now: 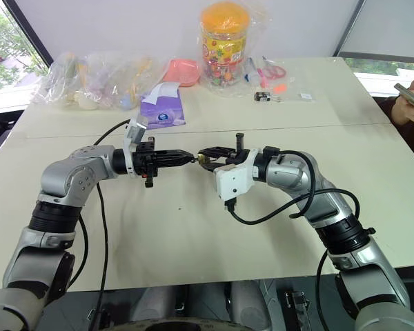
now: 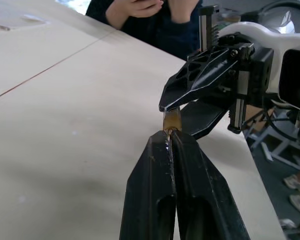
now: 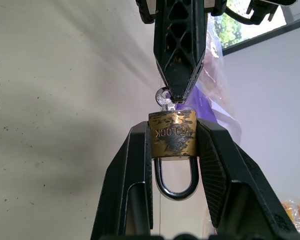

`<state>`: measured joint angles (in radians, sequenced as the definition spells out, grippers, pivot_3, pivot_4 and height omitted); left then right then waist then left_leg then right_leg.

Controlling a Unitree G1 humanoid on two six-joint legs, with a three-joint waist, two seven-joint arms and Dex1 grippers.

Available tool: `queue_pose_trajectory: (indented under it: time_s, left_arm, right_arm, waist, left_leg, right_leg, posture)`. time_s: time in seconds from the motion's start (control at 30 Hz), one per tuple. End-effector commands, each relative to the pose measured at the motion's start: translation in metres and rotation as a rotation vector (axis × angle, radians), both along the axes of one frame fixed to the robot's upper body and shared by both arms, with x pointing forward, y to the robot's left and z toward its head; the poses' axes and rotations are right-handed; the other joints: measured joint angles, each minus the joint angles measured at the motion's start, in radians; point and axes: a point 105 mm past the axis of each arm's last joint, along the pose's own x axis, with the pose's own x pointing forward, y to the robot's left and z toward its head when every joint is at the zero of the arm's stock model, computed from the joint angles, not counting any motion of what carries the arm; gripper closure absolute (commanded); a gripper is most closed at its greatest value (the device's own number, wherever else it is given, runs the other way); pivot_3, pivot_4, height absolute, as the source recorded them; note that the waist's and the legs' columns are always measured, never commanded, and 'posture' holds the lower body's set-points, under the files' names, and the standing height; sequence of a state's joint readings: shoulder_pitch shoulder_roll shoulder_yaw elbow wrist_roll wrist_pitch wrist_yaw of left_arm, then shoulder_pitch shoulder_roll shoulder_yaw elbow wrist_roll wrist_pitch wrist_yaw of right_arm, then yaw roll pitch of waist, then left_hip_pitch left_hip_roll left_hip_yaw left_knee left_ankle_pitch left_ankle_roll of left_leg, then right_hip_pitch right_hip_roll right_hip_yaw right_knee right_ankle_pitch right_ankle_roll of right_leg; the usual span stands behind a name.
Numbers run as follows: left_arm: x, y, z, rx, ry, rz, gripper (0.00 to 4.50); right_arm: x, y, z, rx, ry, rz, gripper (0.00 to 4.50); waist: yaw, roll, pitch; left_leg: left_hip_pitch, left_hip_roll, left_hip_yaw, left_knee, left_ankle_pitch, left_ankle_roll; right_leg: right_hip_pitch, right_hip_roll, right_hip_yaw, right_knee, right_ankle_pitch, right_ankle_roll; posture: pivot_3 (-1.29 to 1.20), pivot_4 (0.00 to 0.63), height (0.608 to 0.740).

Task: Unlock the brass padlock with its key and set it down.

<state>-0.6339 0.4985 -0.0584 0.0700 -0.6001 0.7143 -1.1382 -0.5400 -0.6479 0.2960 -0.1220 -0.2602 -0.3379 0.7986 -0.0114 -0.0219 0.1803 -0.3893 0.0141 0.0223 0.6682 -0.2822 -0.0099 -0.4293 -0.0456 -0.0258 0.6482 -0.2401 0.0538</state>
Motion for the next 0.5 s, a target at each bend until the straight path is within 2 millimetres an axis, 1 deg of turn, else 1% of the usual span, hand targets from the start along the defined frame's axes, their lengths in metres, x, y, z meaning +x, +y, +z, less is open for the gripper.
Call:
queue_pose_trajectory:
  time_s: [0.03,0.5]
  left_arm:
    - [-0.0030,-0.0024,0.0081,-0.007,-0.046,-0.017,4.46]
    - [-0.0035,-0.0059,0.0017,0.035,-0.047,-0.027,4.46]
  right_arm:
    - [-0.0051,0.0014,0.0170,0.035,-0.057,0.020,3.79]
    - [-0.0048,0.0009,0.0188,0.036,-0.060,0.016,3.79]
  waist:
    - [0.000,0.000,0.000]
    - [0.000,0.000,0.000]
  left_leg:
    - [0.000,0.000,0.000,0.000,0.000,0.000]
    - [0.000,0.000,0.000,0.000,0.000,0.000]
  right_leg:
    - [0.000,0.000,0.000,0.000,0.000,0.000]
    - [0.000,0.000,0.000,0.000,0.000,0.000]
  posture:
    - [0.00,0.150,0.737]
    - [0.00,0.150,0.737]
